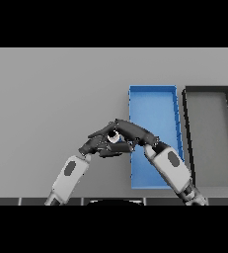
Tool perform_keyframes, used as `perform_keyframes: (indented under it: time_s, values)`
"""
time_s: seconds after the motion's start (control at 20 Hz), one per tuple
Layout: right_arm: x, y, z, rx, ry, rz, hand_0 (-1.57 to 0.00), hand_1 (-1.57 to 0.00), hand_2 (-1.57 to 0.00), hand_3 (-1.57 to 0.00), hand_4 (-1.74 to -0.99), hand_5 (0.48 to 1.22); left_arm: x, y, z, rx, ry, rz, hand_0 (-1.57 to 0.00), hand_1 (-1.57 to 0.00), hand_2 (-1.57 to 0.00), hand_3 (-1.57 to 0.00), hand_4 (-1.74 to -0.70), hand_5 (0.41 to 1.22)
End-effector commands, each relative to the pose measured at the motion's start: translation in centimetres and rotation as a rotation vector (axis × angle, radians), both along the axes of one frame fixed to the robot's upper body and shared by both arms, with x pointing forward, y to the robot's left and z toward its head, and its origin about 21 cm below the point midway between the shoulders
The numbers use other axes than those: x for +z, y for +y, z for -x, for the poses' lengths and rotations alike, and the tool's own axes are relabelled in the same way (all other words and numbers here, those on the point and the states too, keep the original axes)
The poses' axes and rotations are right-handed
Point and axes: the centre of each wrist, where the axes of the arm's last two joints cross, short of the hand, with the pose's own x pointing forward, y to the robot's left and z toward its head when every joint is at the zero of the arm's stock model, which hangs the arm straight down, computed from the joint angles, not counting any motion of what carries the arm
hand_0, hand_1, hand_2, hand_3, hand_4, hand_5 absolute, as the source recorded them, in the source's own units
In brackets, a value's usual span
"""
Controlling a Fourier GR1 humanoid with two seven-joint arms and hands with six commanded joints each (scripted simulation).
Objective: Pick up the blue pipe and place it into the blue bin.
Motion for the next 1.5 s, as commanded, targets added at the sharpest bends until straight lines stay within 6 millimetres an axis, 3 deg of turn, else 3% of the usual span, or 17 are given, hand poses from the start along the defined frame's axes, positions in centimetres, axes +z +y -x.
perform_keyframes:
  time_s: [0.0, 0.2, 0.3, 0.45, 0.65, 0.85, 1.0, 1.2, 1.35, 1.45]
  values:
    - [0.3, -0.1, 0.2, -0.004, -0.012, 0.008, -1.57, -1.57, -1.57, -1.56, -1.739, 1.214, 0.0, 0.0, 0.1, 0.009, 0.009, -0.008, -0.38, -0.35, -0.34, -0.30, -1.08, 1.029]
    - [0.1, -0.2, -0.1, -0.012, -0.031, -0.004, -1.57, -1.57, -1.57, -1.57, -1.740, 1.218, -0.2, 0.4, 0.0, 0.042, 0.070, -0.046, -0.16, -0.14, -0.14, -0.12, -0.98, 0.704]
    - [0.2, -0.3, 0.0, -0.008, -0.026, 0.000, -1.57, -1.57, -1.57, -1.57, -1.740, 1.219, -0.3, 0.4, -0.1, 0.054, 0.110, -0.047, -0.10, -0.09, -0.09, -0.08, -0.97, 0.603]
    - [0.1, 0.0, -0.3, -0.011, 0.009, -0.021, -1.57, -1.57, -1.57, -1.57, -1.741, 1.220, -0.5, 0.1, 0.0, 0.071, 0.092, -0.053, -0.05, -0.05, -0.04, -0.04, -0.95, 0.513]
    - [2.1, -0.5, -0.7, 0.015, 0.096, -0.108, -1.57, -1.57, -1.57, -1.57, -1.741, 1.221, -0.7, 0.4, 0.1, 0.082, 0.101, -0.075, -0.02, -0.02, -0.02, -0.02, -0.92, 0.474]
    - [6.5, -1.6, -1.3, 0.046, 0.104, -0.198, -1.57, -1.57, -1.57, -1.57, -1.741, 1.221, -0.8, 0.4, 0.0, 0.077, 0.114, -0.093, -0.01, -0.01, -0.01, -0.01, -0.91, 0.450]
    - [11.2, -2.4, -2.6, 0.082, 0.056, -0.276, -1.57, -1.57, -1.57, -1.57, -1.741, 1.221, -0.5, 0.2, 0.1, 0.064, 0.124, -0.087, 0.00, 0.00, 0.00, 0.00, -0.91, 0.437]
    - [15.2, -5.2, -5.0, -0.156, -0.028, -0.350, -1.57, -1.57, -1.57, -1.57, -1.741, 1.221, -0.5, 0.3, 0.0, 0.087, 0.135, -0.119, 0.00, 0.00, 0.00, 0.00, -0.90, 0.430]
    - [15.9, -7.6, -7.3, -0.297, 0.007, -0.340, -1.57, -1.57, -1.57, -1.57, -1.741, 1.221, -0.3, 0.7, 0.0, 0.082, 0.127, -0.117, 0.00, 0.00, 0.00, 0.00, -0.89, 0.421]
    - [15.0, -9.8, -8.6, -0.384, 0.014, -0.317, -1.57, -1.57, -1.57, -1.57, -1.741, 1.221, -0.5, 0.6, 0.0, 0.083, 0.122, -0.119, 0.00, 0.00, 0.00, 0.00, -0.89, 0.412]
